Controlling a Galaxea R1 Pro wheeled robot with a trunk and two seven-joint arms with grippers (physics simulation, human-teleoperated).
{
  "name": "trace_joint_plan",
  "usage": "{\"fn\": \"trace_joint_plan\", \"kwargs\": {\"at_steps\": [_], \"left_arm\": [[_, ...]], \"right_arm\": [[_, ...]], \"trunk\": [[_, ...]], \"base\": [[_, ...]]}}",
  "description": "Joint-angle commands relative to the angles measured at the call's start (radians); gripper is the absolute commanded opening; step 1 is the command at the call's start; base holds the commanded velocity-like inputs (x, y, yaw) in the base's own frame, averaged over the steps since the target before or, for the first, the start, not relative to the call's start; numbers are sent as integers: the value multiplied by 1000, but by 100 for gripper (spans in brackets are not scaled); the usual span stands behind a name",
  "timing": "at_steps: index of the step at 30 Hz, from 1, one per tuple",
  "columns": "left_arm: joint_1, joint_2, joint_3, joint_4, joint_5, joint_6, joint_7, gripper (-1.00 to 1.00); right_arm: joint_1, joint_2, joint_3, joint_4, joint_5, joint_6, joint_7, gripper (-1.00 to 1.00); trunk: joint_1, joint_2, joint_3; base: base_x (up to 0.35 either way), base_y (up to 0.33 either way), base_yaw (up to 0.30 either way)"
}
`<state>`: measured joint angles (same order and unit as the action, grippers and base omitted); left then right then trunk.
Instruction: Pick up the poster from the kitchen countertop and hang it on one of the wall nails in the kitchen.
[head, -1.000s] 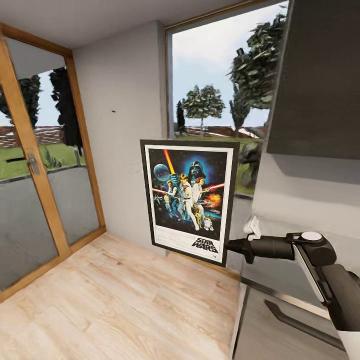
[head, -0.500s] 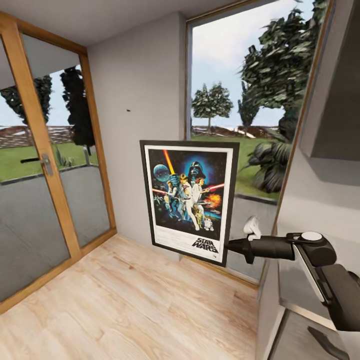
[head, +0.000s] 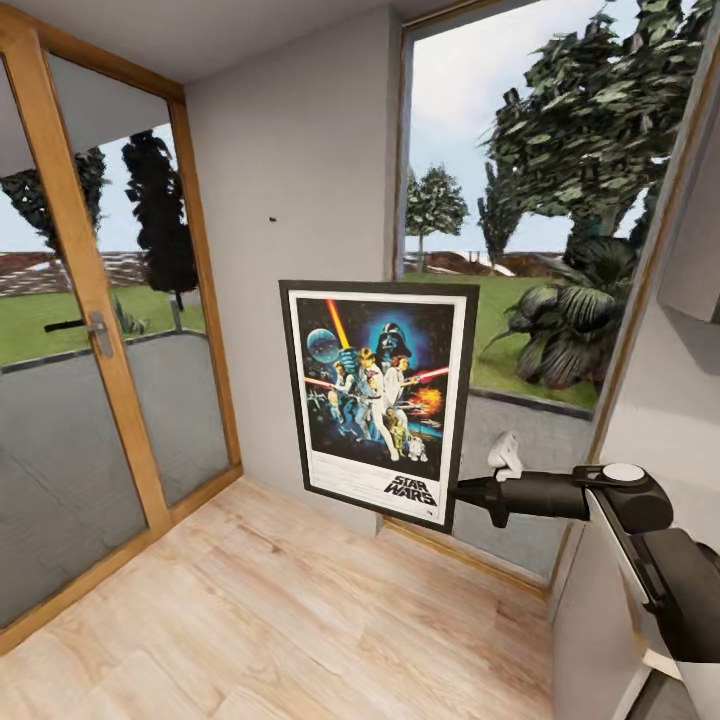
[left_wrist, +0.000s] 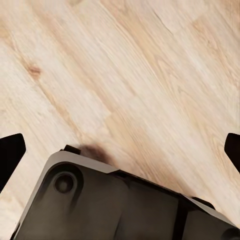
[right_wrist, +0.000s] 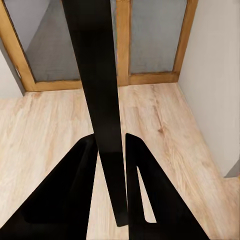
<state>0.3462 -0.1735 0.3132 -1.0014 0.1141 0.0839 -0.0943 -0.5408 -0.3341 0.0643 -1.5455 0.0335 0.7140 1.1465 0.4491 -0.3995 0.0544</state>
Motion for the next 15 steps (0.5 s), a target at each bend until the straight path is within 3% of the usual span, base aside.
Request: {"fn": "trace_joint_plan", "kwargs": {"at_steps": [1,9,15], "left_arm": [[0,-1,3,-2,10,8,-7,100],[0,-1,3,-15,11,-6,-9,100],[0,-1,-9,-48,10,-41,-8,100]], "right_arm": [[-1,0,0,-1,2,8,5,-100],[-1,0,0,-1,2,11,8,-100],[-1,0,0,-1,2,12,7,-100]], "trunk": [[1,-1,0],[1,-1,0],[1,-1,0]], "base": [[253,277,0],[237,262,0],[31,39,0]]}}
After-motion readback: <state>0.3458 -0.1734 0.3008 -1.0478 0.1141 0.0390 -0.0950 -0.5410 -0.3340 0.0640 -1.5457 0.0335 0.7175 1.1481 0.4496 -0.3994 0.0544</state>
